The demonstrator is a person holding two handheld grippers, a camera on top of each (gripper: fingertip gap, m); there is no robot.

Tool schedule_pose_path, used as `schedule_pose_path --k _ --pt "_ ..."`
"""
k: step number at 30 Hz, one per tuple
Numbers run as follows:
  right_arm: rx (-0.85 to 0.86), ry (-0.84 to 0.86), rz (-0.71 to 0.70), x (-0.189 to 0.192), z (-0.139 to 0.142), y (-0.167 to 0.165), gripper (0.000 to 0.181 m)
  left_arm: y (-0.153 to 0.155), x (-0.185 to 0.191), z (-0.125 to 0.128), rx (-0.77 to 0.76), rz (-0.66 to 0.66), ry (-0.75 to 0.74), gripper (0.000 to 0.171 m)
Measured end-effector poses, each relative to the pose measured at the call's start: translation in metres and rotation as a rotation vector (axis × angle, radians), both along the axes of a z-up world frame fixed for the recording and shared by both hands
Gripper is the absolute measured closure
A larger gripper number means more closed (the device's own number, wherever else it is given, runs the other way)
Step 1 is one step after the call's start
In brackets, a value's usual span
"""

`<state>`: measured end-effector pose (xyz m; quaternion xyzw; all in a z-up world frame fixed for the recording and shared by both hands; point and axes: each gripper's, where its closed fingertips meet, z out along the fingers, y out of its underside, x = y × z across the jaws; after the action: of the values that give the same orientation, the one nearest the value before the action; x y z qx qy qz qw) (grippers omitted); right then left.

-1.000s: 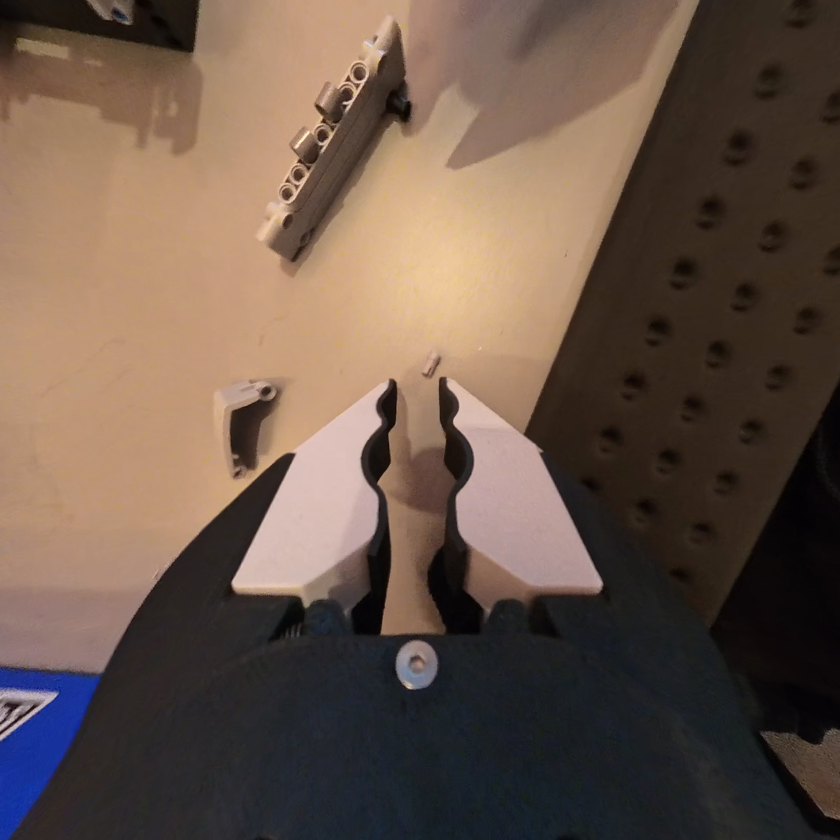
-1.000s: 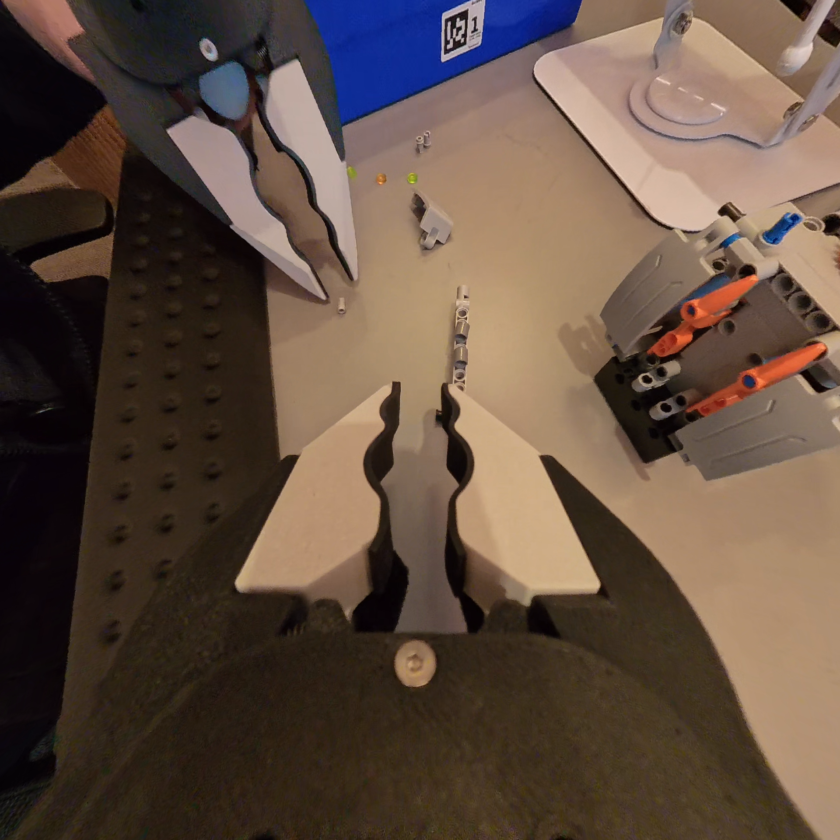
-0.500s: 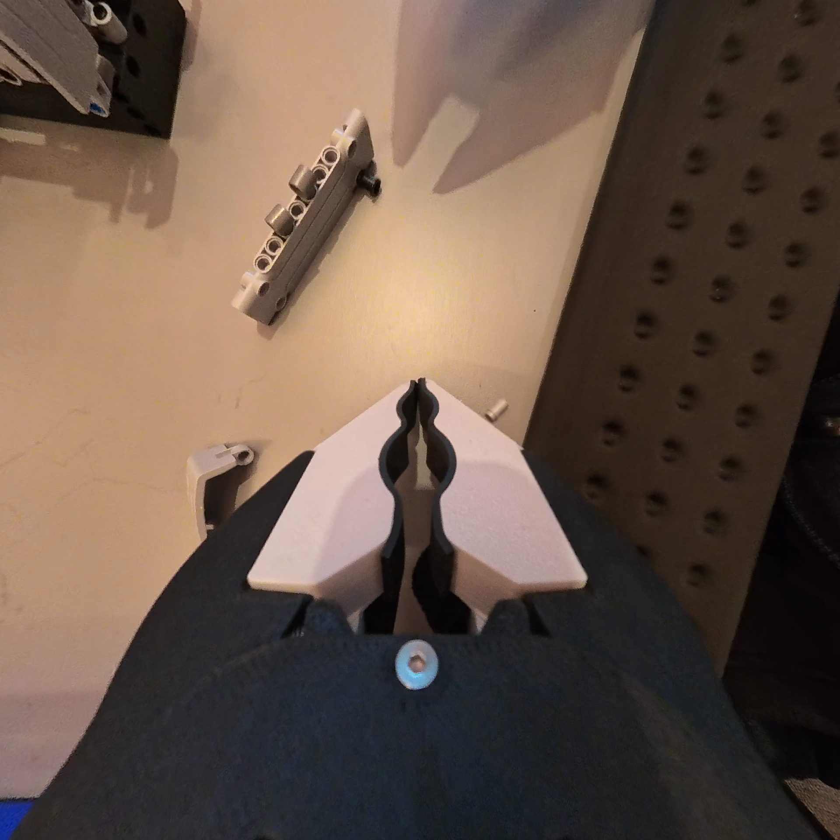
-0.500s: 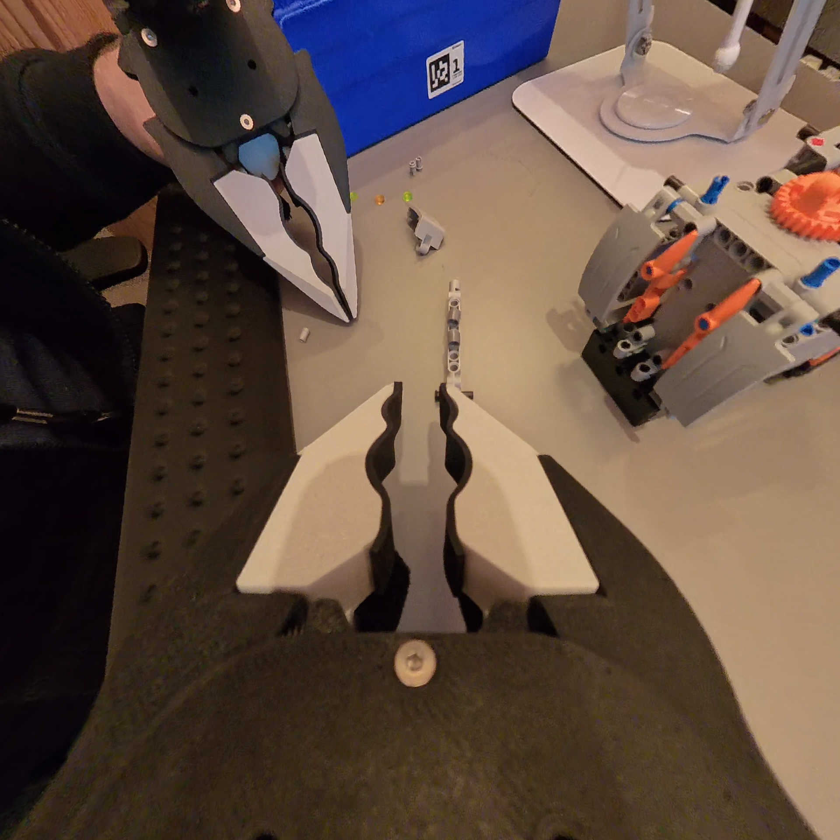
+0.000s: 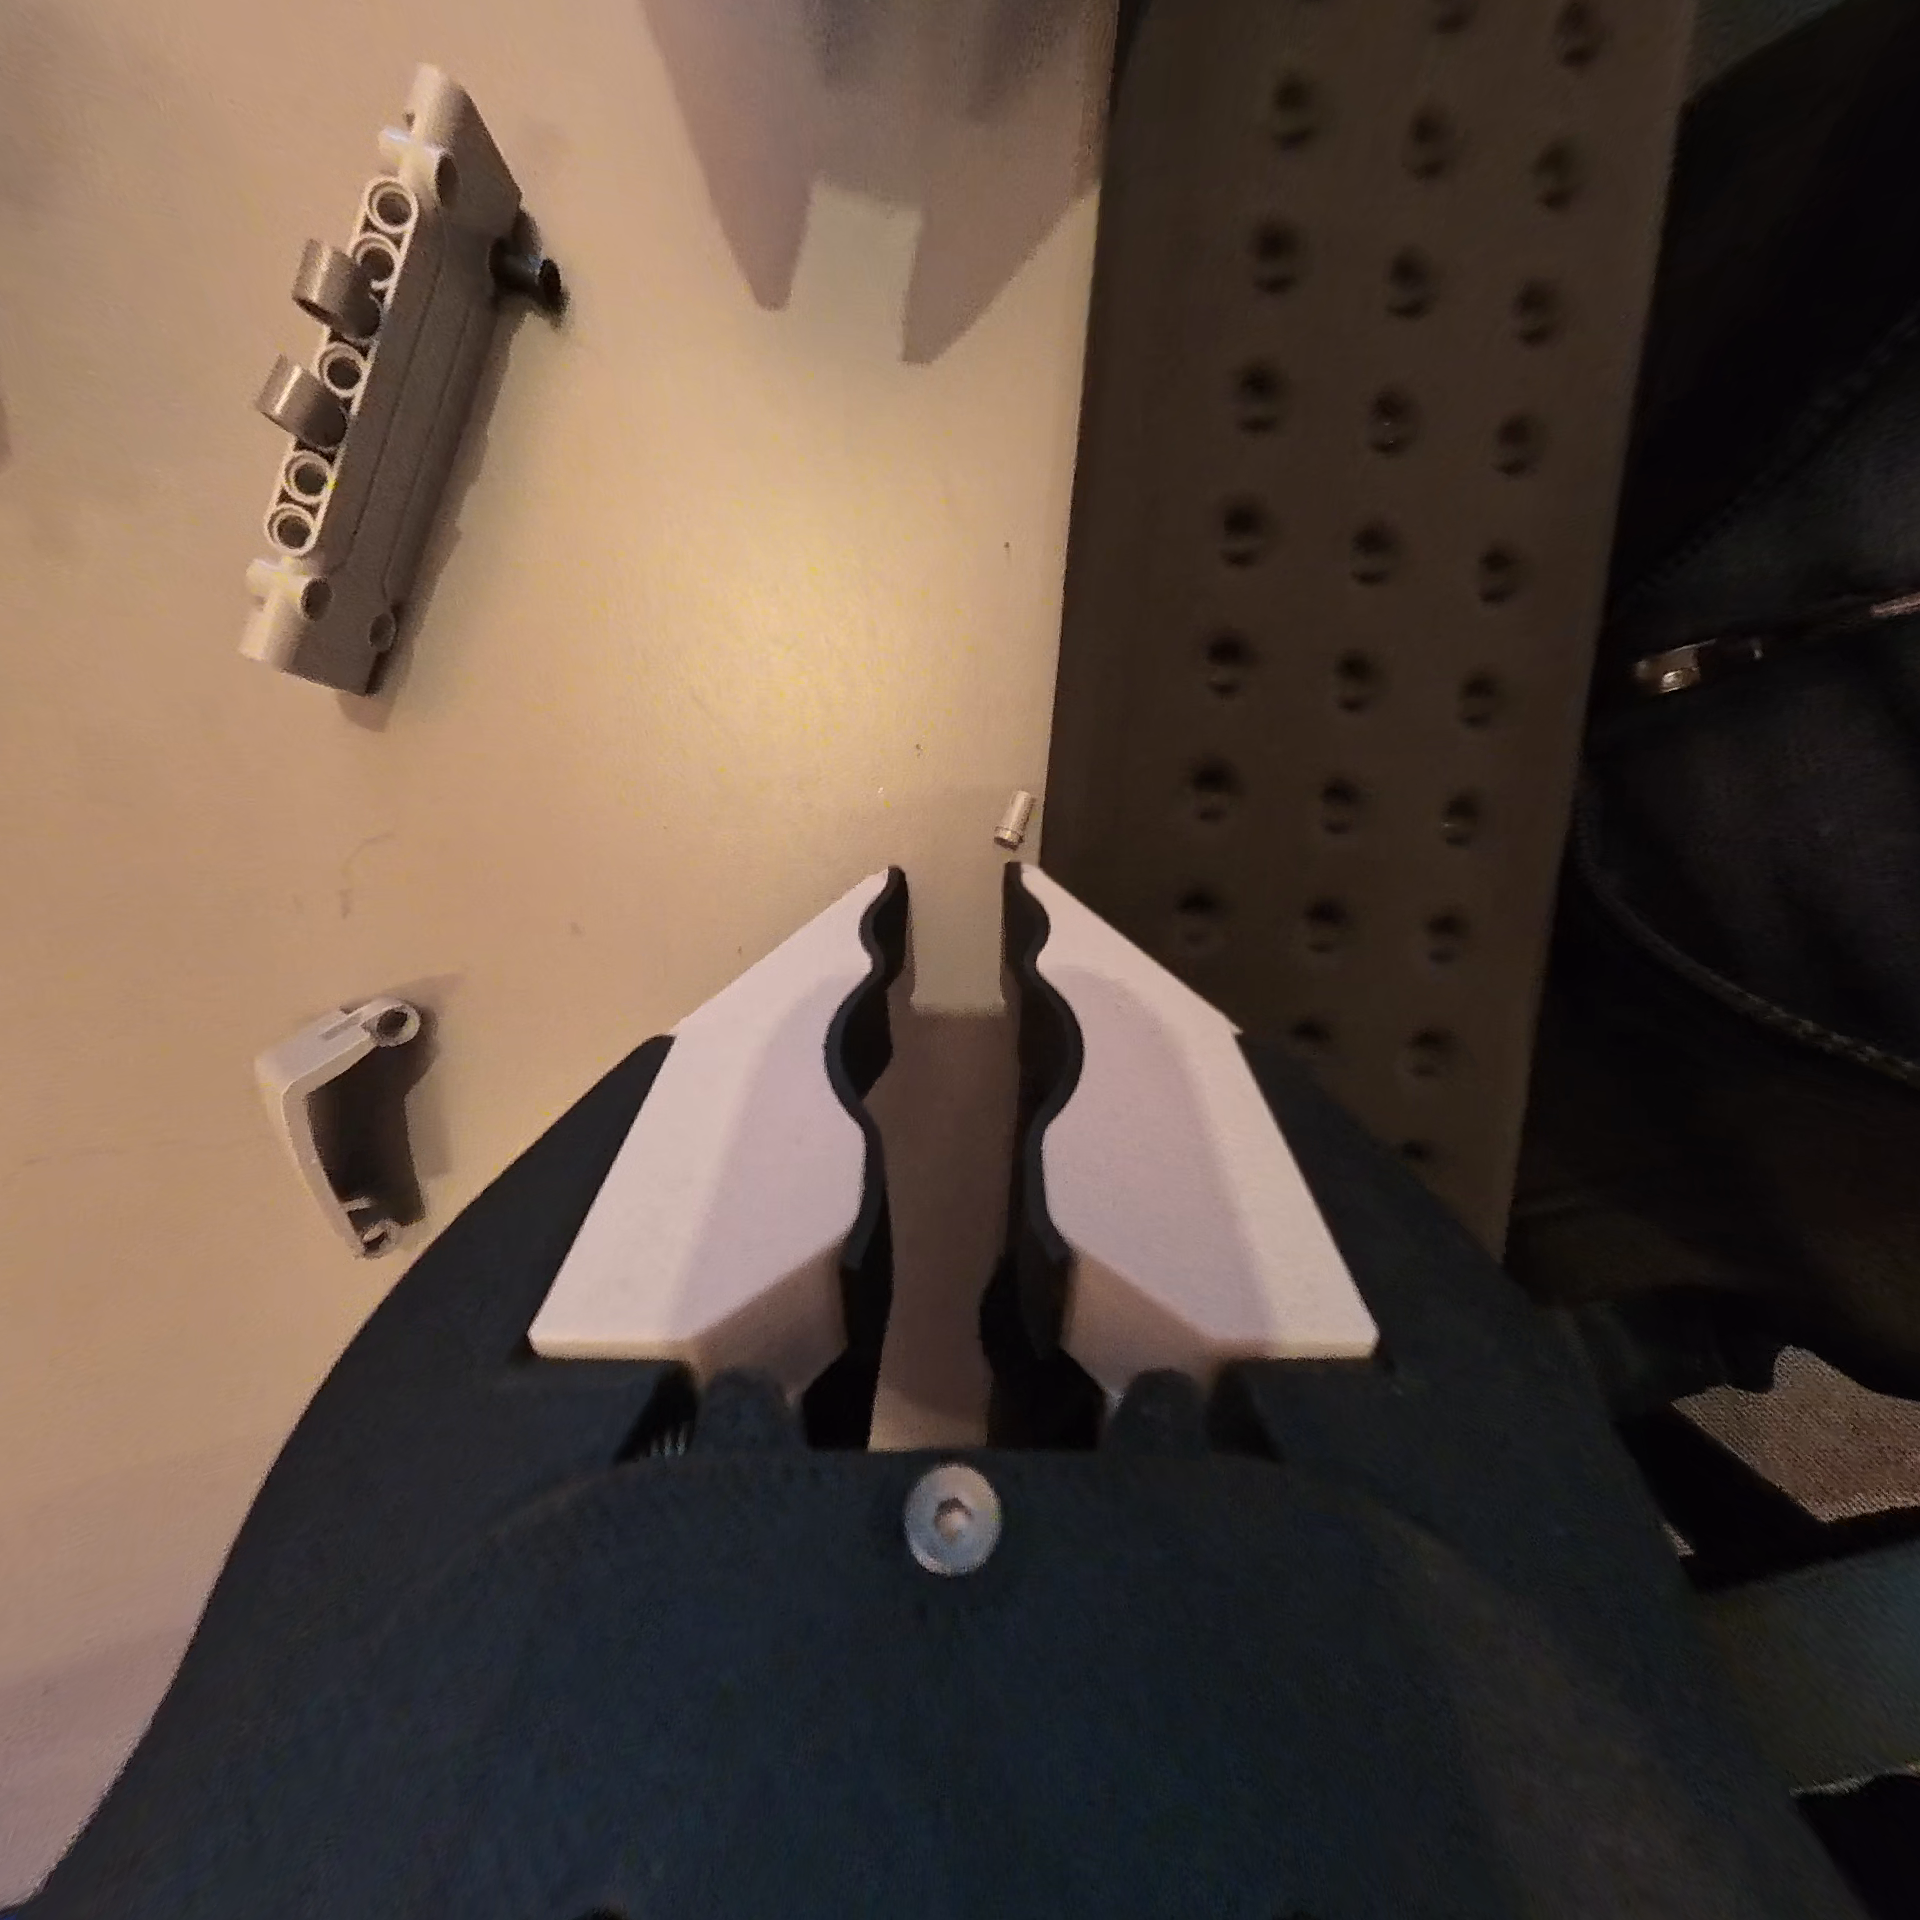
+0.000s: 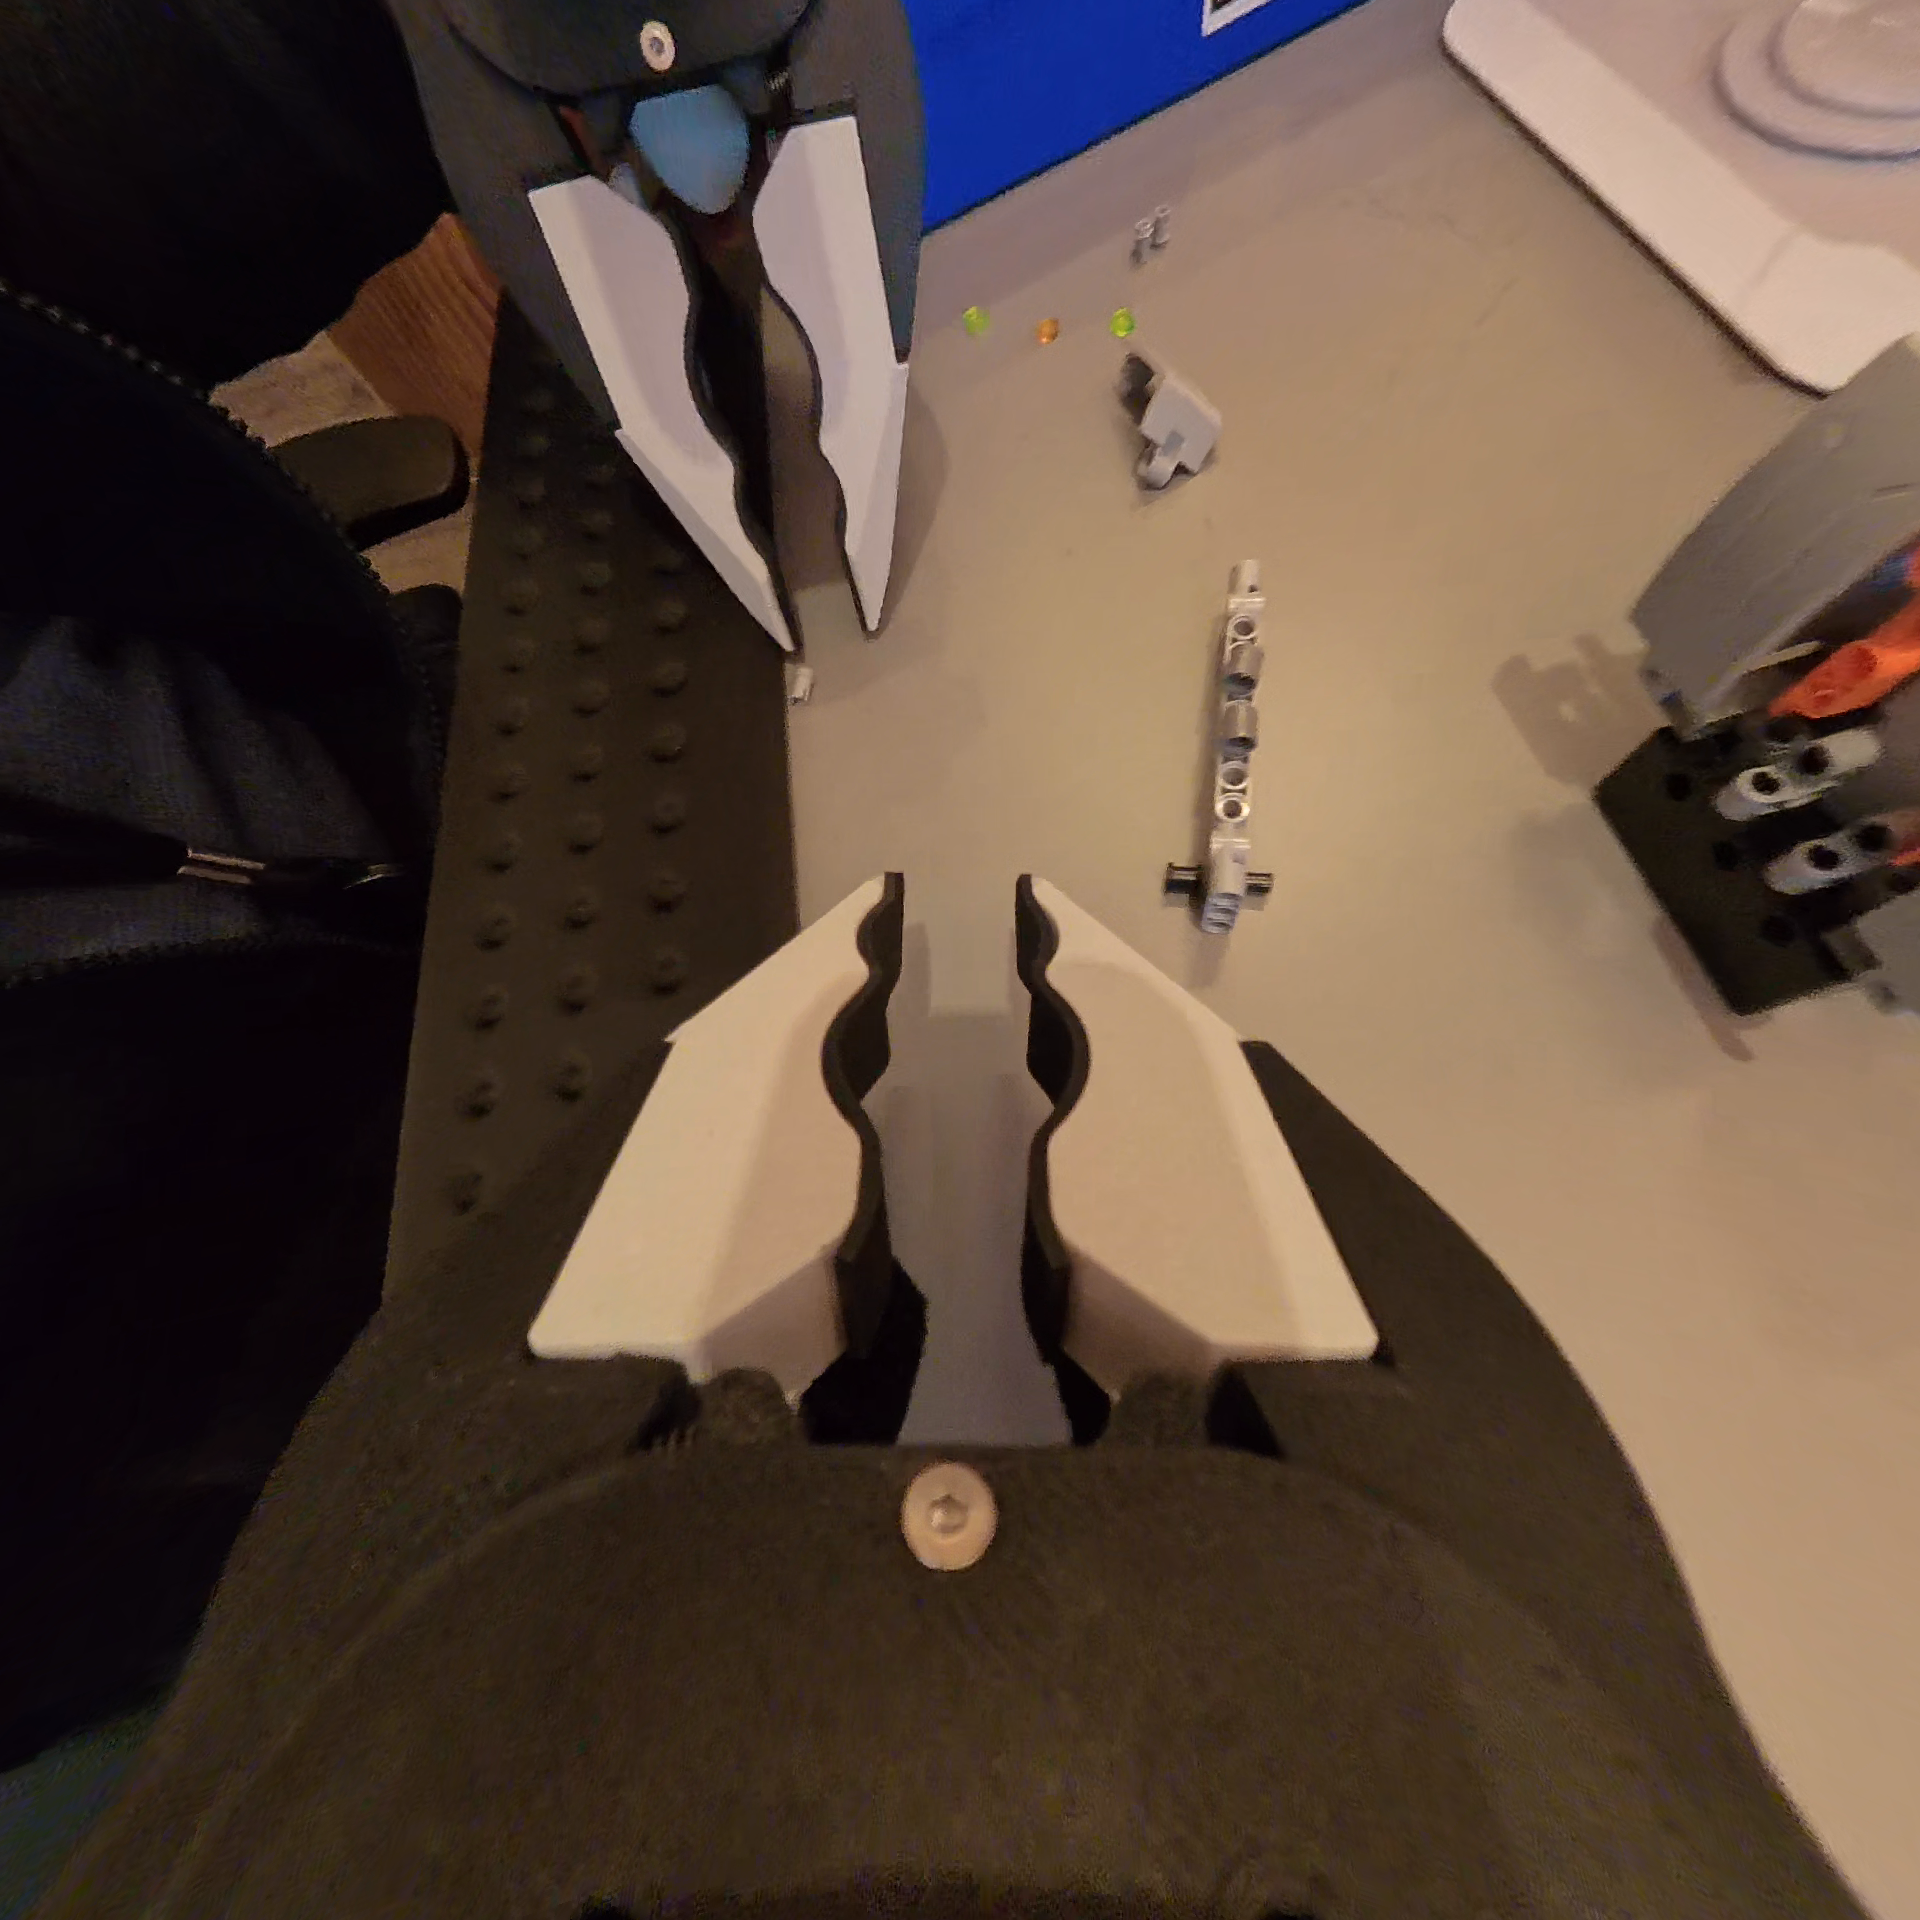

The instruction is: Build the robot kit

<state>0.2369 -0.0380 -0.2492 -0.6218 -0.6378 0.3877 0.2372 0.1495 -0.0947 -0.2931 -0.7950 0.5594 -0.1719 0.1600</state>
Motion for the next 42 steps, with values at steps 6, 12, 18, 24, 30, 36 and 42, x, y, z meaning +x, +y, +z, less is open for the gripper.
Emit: schedule_pose_path --k 6,12,18,24,30,36,42 --pt "-0.001 -0.040 0.048 -0.006 -0.009 -0.017 0.162 0.002 0.008 -0.001 0.027 -0.040 -0.034 0.156" --pt "-0.013 -0.021 0.033 -0.006 -0.007 -0.013 0.163 0.003 0.018 -0.003 0.054 -0.090 -0.047 0.164" --pt "-0.004 -0.029 0.026 -0.005 -0.009 -0.012 0.164 0.006 0.026 -0.004 0.078 -0.087 -0.054 0.169" --pt "-0.001 -0.016 0.005 -0.003 -0.005 -0.009 0.164 0.019 0.032 0.000 0.063 0.017 -0.124 0.169" --pt "0.007 -0.019 -0.010 -0.001 -0.007 -0.006 0.164 0.027 0.029 -0.001 0.059 0.072 -0.070 0.155" --pt "0.000 -0.011 -0.012 0.000 -0.006 -0.005 0.164 0.021 0.024 0.002 0.006 0.064 -0.082 0.158" --pt "-0.002 -0.014 -0.019 0.002 -0.007 -0.005 0.164 0.018 0.036 -0.003 0.001 0.062 -0.088 0.163"
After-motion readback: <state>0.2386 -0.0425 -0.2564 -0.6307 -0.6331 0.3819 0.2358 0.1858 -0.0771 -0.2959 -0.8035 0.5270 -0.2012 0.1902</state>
